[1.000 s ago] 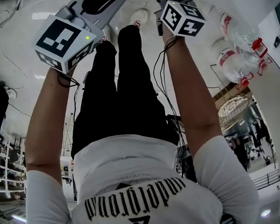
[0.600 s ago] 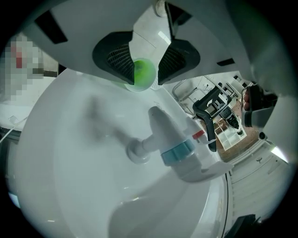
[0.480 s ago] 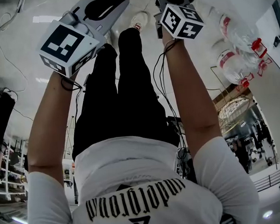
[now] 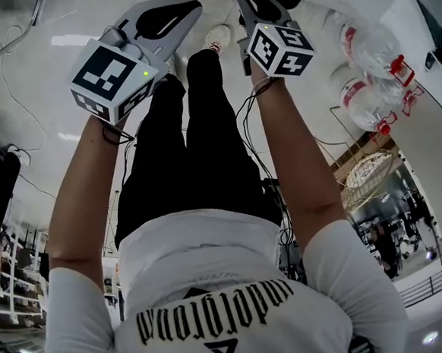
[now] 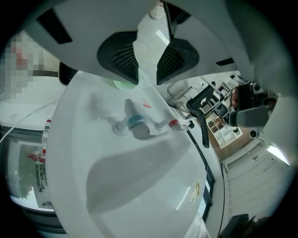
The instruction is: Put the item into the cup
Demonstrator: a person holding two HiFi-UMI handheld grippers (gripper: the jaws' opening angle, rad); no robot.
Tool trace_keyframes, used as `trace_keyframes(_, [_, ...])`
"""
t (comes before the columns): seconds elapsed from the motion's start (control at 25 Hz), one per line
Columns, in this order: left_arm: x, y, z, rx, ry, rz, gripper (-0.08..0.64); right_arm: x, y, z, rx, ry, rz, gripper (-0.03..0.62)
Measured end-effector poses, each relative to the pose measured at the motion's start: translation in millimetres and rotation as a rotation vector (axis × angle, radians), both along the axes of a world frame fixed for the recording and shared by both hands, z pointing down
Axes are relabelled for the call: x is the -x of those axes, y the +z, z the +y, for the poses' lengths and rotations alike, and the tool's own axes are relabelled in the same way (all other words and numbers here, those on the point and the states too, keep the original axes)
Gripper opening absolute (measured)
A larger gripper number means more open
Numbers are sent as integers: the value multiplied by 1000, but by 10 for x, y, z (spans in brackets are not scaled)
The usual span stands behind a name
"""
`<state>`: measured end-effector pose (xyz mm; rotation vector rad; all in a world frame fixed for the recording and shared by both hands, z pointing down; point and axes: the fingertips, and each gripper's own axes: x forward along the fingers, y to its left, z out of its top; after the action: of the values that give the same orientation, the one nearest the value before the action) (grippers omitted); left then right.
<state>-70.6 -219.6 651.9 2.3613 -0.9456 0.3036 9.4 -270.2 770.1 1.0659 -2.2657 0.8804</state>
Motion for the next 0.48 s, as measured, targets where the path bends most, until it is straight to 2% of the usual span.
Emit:
trace_keyframes(0.32, [39,-382,163,-29,29,-5,15,93,-526,193,-48,-46,-15,60])
trace_keyframes(0.48, [44,-708,277,-68,39,-3,15,131,-944,379,-89,-120,-22,29])
